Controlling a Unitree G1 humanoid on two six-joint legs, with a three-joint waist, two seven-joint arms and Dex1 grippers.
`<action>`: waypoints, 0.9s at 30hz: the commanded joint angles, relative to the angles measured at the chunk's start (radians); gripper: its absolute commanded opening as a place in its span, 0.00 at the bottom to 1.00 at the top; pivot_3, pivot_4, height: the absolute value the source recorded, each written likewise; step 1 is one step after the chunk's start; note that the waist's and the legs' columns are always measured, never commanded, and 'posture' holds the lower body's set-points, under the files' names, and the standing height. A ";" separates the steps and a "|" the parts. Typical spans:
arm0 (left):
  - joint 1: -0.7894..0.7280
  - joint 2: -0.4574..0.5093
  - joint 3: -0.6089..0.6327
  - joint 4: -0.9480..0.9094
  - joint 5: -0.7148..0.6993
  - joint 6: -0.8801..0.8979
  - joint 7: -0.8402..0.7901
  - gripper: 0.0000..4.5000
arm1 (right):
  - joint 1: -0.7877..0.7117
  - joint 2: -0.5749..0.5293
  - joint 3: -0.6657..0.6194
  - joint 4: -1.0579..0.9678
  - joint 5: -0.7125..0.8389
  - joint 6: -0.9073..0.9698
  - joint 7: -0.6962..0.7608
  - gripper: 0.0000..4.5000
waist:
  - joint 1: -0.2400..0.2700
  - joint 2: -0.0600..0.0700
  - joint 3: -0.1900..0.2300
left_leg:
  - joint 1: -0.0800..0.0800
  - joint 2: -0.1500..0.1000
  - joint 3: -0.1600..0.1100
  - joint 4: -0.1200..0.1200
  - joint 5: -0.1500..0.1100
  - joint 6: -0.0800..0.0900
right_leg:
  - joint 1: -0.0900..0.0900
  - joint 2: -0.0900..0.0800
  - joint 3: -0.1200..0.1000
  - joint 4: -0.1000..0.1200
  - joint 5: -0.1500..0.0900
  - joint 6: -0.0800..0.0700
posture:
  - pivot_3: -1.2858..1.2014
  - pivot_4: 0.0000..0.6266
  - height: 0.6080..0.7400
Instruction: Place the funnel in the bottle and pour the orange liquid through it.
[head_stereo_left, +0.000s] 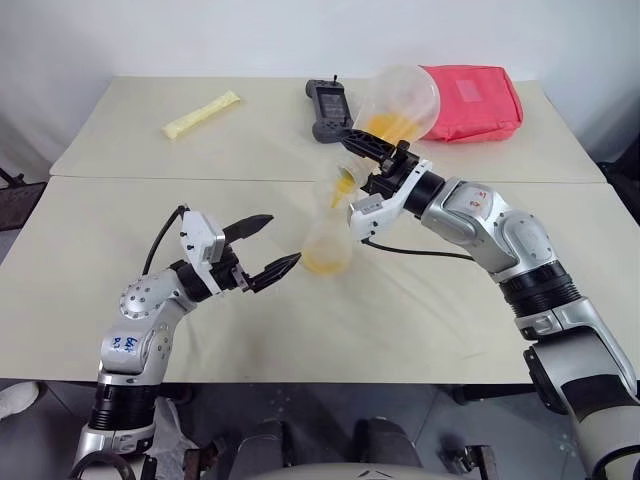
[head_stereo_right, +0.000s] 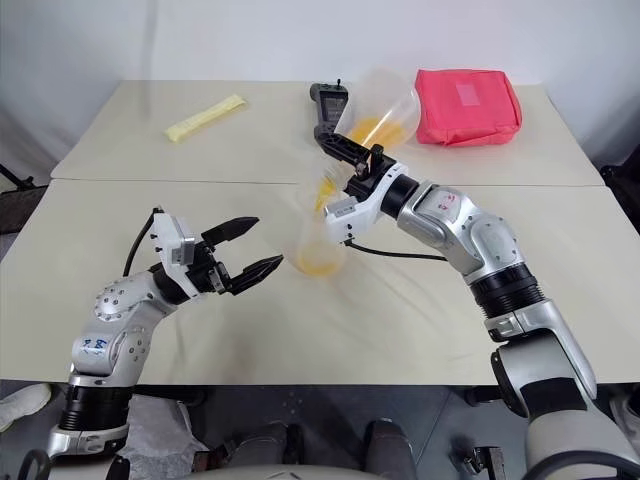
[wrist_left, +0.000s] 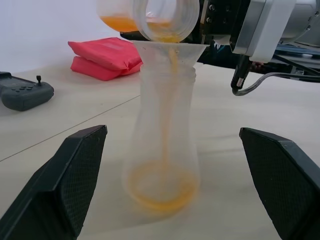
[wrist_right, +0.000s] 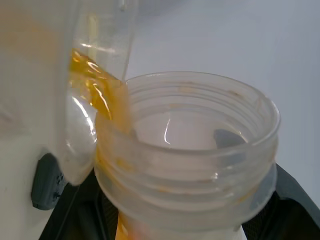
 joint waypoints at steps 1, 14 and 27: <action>-0.017 -0.005 0.001 -0.028 0.000 -0.023 0.007 1.00 | -0.043 -0.021 -0.022 -0.016 0.003 0.001 -0.033 0.56 | 0.000 0.000 0.000 | 0.000 0.000 0.000 0.000 0.000 0.000 | 0.000 0.000 0.000 0.000 0.000 0.000 | 0.52 0.24 1.00; -0.022 -0.007 0.000 -0.026 -0.002 -0.024 0.011 1.00 | -0.050 -0.027 -0.018 -0.018 -0.007 0.005 -0.045 0.56 | 0.000 0.000 0.000 | 0.000 0.000 0.000 0.000 0.000 0.000 | 0.000 0.000 0.000 0.000 0.000 0.000 | 0.52 0.24 1.00; -0.026 -0.015 -0.005 -0.026 0.001 -0.023 0.017 1.00 | -0.056 -0.031 -0.019 -0.011 -0.015 -0.004 -0.053 0.56 | 0.000 0.000 0.000 | 0.000 0.000 0.000 0.000 0.000 0.000 | 0.000 0.000 0.000 0.000 0.000 0.000 | 0.52 0.24 1.00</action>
